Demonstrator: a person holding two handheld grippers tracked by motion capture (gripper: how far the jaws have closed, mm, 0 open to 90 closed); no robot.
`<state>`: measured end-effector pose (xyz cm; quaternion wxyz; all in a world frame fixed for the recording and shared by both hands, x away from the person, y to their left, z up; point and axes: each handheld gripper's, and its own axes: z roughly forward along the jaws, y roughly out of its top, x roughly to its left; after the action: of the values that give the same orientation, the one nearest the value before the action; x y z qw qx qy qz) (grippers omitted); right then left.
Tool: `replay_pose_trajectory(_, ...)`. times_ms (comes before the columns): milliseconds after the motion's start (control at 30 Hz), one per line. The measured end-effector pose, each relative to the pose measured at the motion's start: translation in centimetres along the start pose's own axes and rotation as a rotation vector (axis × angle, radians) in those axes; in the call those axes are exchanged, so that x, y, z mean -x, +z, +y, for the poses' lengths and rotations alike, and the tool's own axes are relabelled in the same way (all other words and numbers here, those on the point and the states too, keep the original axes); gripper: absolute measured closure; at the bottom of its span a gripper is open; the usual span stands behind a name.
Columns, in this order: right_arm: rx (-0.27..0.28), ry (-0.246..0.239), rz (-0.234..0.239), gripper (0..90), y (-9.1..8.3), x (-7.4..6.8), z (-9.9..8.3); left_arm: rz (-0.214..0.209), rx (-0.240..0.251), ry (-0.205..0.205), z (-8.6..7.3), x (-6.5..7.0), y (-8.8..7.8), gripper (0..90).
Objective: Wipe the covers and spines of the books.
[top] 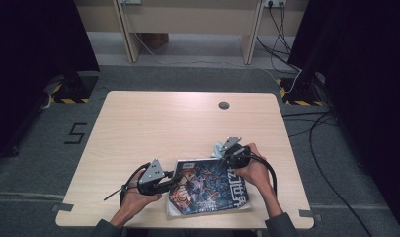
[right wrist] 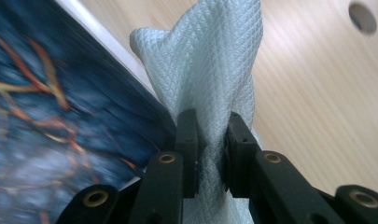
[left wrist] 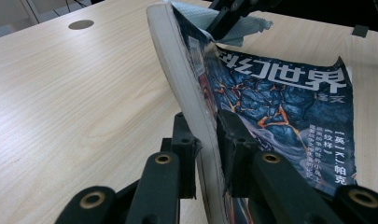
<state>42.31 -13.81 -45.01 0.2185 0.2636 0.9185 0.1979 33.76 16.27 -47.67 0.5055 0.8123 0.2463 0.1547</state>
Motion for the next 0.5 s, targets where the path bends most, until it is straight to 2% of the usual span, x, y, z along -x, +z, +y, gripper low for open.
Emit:
replay_pose_trajectory(33,0.0,0.0,0.0,79.0,0.0,0.0,0.0,0.0,0.0,0.0,0.0,0.0,0.0,77.5)
replay_pose_trajectory(200,-0.046,0.081,-0.019,79.0,1.4,2.1,-2.4,-0.002,0.001,0.0,0.0,0.0,0.0,77.6)
replay_pose_trajectory(233,-0.046,0.081,-0.019,79.0,1.4,2.1,-2.4,-0.002,0.001,0.0,0.0,0.0,0.0,77.6)
replay_pose_trajectory(300,-0.047,0.119,-0.017,79.1,2.0,2.9,-3.3,-0.002,0.001,-0.003,0.0,-0.1,0.0,77.6)
replay_pose_trajectory(500,-0.047,0.129,-0.024,79.1,2.3,3.3,-3.8,-0.002,0.003,-0.002,0.0,0.0,0.0,77.6)
